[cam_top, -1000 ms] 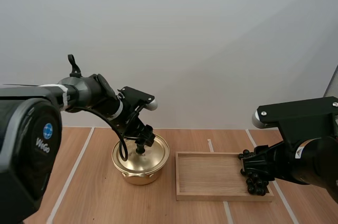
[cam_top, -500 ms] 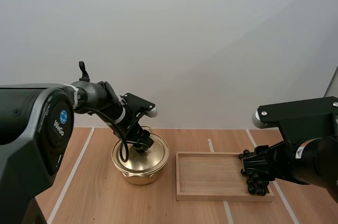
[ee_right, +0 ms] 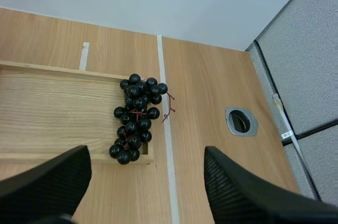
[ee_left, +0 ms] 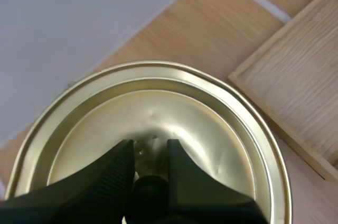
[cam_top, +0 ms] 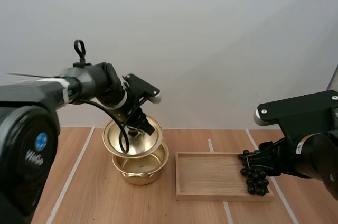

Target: Open the lid, put the grape in the pot, and close it

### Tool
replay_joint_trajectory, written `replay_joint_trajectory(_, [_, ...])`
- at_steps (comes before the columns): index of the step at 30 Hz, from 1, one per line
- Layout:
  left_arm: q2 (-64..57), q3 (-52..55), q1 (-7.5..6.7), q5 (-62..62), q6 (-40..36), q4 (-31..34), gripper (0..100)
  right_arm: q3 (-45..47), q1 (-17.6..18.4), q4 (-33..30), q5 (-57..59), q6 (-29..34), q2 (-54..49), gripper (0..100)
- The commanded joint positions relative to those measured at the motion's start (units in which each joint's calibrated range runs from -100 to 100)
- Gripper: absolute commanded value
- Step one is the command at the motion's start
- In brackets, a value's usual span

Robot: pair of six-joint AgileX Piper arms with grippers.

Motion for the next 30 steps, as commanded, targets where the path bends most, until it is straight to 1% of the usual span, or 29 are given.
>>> replay_joint_trajectory(1, [-8.6,-4.6,-0.18,6.2,-2.1,0.0,0,-0.4,-0.2,-1.2,-4.4,0.0,5.1,100])
replay_joint_trajectory(4, [-15.8,-10.0,-0.18,13.0,-2.8,-0.1,0,-0.4,-0.3,-2.7,-10.7,1.6,13.2,100])
replay_joint_trajectory(5, [-17.5,-10.8,-0.18,13.9,-2.8,-0.1,0,-0.4,-0.3,-3.0,-11.5,1.8,14.2,100])
replay_joint_trajectory(6, [-19.9,-12.2,-0.18,15.0,-2.8,-0.1,0,-0.4,-0.4,-3.0,-15.0,2.3,18.1,100])
replay_joint_trajectory(8, [-23.5,-13.6,-0.18,15.8,-3.0,-0.1,0,-0.4,-0.6,-3.0,-18.8,2.7,22.8,100])
replay_joint_trajectory(13, [-28.9,-15.3,-0.18,17.9,-3.6,-0.1,0,-0.4,-3.3,-1.8,-29.4,2.8,35.1,100])
replay_joint_trajectory(14, [-29.6,-15.6,-0.18,18.1,-3.7,0.0,0,-0.4,-4.3,-0.7,-32.1,2.0,38.1,100])
replay_joint_trajectory(15, [-30.0,-15.6,-0.18,18.3,-3.8,0.0,0,-0.4,-4.6,-0.3,-33.3,1.4,39.5,100])
replay_joint_trajectory(18, [-30.6,-15.6,-0.18,18.3,-4.3,0.0,0,-0.4,-6.2,6.6,-37.7,-4.5,47.2,100])
replay_joint_trajectory(19, [-30.6,-15.6,-0.18,18.3,-4.4,0.0,0,-0.4,-6.3,7.4,-38.0,-5.1,48.0,100])
replay_joint_trajectory(20, [-30.6,-15.6,-0.18,18.3,-5.2,0.0,0,-0.4,-6.4,10.3,-39.5,-7.0,51.0,100])
replay_joint_trajectory(24, [-30.6,-15.6,-0.18,19.4,-5.6,-0.2,0,-0.4,-6.4,10.4,-44.2,-7.2,57.4,100])
replay_joint_trajectory(28, [-30.6,-15.6,-0.18,22.0,-6.1,-0.2,0,-0.4,-6.4,9.8,-48.0,-7.9,61.1,100])
replay_joint_trajectory(29, [-30.6,-15.6,-0.18,22.2,-6.2,-0.2,0,-0.4,-6.4,9.8,-48.2,-7.9,61.4,99])
replay_joint_trajectory(30, [-30.6,-15.6,-0.18,22.4,-6.3,-0.2,0,-0.4,-6.4,9.8,-48.3,-7.9,61.5,73])
